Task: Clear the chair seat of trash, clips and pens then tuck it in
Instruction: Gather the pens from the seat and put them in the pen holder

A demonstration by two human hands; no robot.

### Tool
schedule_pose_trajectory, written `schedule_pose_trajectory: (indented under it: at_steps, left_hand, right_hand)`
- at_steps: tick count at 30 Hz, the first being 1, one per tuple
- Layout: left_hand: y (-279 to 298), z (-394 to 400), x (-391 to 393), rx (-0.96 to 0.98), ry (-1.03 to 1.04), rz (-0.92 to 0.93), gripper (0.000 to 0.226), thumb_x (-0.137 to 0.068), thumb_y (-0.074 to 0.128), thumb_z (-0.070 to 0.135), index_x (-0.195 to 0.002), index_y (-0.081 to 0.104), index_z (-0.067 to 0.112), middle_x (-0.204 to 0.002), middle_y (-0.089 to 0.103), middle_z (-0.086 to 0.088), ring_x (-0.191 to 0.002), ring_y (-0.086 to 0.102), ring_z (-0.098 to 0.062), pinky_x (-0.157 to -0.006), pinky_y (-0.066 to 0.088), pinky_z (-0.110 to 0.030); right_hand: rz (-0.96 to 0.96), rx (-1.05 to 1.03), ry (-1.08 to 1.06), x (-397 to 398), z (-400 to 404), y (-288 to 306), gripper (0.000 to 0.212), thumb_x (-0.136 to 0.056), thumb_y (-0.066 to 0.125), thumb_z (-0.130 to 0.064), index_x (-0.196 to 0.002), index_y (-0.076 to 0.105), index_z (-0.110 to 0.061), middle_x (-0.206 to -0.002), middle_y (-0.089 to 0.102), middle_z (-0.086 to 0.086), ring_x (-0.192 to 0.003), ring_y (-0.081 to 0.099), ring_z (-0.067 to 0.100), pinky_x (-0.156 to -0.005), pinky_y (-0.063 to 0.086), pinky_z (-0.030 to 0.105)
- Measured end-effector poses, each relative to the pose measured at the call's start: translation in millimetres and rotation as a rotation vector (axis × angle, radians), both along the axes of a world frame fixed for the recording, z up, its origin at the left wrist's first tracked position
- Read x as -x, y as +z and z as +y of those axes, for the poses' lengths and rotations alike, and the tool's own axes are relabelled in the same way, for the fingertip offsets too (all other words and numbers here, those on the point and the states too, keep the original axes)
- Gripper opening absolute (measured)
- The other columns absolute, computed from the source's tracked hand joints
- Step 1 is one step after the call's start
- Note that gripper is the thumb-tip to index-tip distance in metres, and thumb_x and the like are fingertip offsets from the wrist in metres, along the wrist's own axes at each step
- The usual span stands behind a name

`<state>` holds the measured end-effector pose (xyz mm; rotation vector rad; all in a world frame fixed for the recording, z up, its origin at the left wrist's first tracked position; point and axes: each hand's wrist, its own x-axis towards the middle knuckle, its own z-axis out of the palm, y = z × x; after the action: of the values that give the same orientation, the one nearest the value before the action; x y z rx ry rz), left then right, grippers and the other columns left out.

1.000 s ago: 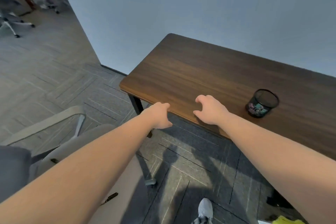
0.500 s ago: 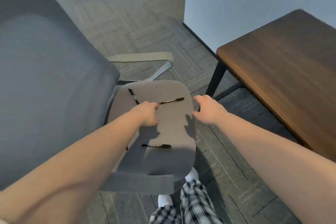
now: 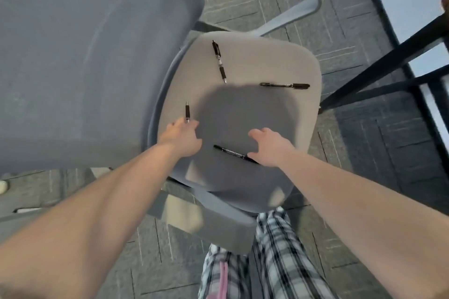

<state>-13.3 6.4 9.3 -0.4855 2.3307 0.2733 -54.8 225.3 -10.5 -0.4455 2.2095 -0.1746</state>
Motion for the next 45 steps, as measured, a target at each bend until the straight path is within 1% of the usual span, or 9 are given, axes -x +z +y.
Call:
schedule_pose_trajectory:
  at_steps: [8,12,15,18,22,29,36,41,45]
  left_hand:
    - [-61,6,6,0.028,0.074,0.112,0.058,-0.091,0.049,0.03,-0.144,0.026,0.027,-0.157,0.007,-0.014,-0.14,0.02,-0.038,-0.109,0.035,-0.051]
    - [-81,3,17,0.064,0.17,0.144,0.067,-0.093,0.047,0.025,-0.149,0.012,0.026,-0.153,0.011,-0.015,-0.125,0.041,-0.04,-0.097,0.044,-0.046]
    - [-89,2,27,0.125,0.249,0.131,0.078,-0.092,0.048,0.014,-0.151,-0.004,0.023,-0.146,0.02,-0.017,-0.109,0.056,-0.038,-0.082,0.048,-0.037]
    - [-91,-1,37,0.107,0.322,0.105,0.087,-0.088,0.048,0.001,-0.15,-0.009,0.026,-0.143,0.026,-0.019,-0.108,0.056,-0.036,-0.089,0.048,-0.039]
    - [-89,-3,54,0.023,0.375,0.16,0.087,-0.084,0.047,-0.001,-0.151,-0.002,0.027,-0.138,0.033,-0.016,-0.109,0.056,-0.035,-0.093,0.047,-0.039]
    - [-76,15,113,-0.108,0.5,0.415,0.055,-0.085,0.041,0.006,-0.138,0.032,0.01,-0.134,0.045,-0.018,-0.124,0.046,-0.037,-0.1,0.039,-0.039]
    - [-85,26,184,-0.082,0.489,0.453,0.052,-0.087,0.056,0.027,-0.13,0.04,0.004,-0.133,0.043,-0.019,-0.125,0.044,-0.037,-0.103,0.038,-0.04]
    - [-97,29,208,0.003,0.459,0.445,0.055,-0.086,0.062,0.033,-0.126,0.04,0.004,-0.135,0.042,-0.017,-0.128,0.043,-0.034,-0.104,0.036,-0.039]
    - [-99,35,215,0.024,0.465,0.39,0.048,-0.087,0.058,0.024,-0.125,0.038,0.002,-0.134,0.048,-0.02,-0.126,0.047,-0.037,-0.102,0.038,-0.041]
  right_hand:
    - [0.104,0.067,0.147,-4,-20,-50,0.057,-0.085,0.062,-0.043,-0.133,0.041,-0.022,-0.128,0.044,0.009,-0.123,0.041,0.031,-0.094,0.041,0.043]
    - [0.127,0.092,0.181,2,-29,-62,0.052,-0.086,0.062,-0.036,-0.132,0.043,-0.019,-0.125,0.043,0.01,-0.121,0.04,0.031,-0.091,0.041,0.042]
    - [0.097,0.132,0.158,4,-34,-68,0.037,-0.087,0.053,-0.015,-0.124,0.048,-0.014,-0.117,0.048,0.01,-0.115,0.044,0.032,-0.081,0.042,0.039]
    - [0.068,0.144,0.14,11,-34,-69,0.034,-0.087,0.047,-0.007,-0.12,0.051,-0.013,-0.113,0.051,0.01,-0.111,0.048,0.032,-0.075,0.042,0.037]
    - [0.108,0.162,0.074,34,-29,-62,0.024,-0.087,0.048,-0.012,-0.111,0.052,-0.01,-0.112,0.05,0.01,-0.111,0.046,0.031,-0.074,0.042,0.037]
    - [0.396,0.147,-0.114,95,-10,-56,0.028,-0.085,0.047,-0.008,-0.114,0.047,-0.008,-0.114,0.048,0.012,-0.109,0.044,0.033,-0.077,0.043,0.041]
    - [0.502,-0.001,-0.162,147,20,-71,0.048,-0.082,0.05,-0.006,-0.129,0.041,-0.012,-0.125,0.043,0.015,-0.114,0.041,0.035,-0.091,0.042,0.046]
    - [0.522,-0.023,-0.097,161,29,-80,0.037,-0.082,0.049,-0.006,-0.119,0.046,-0.013,-0.117,0.047,0.013,-0.11,0.044,0.034,-0.086,0.041,0.043]
    - [0.506,-0.011,-0.073,165,29,-80,0.024,-0.082,0.049,-0.01,-0.107,0.048,-0.012,-0.109,0.057,0.012,-0.107,0.052,0.034,-0.084,0.039,0.041]
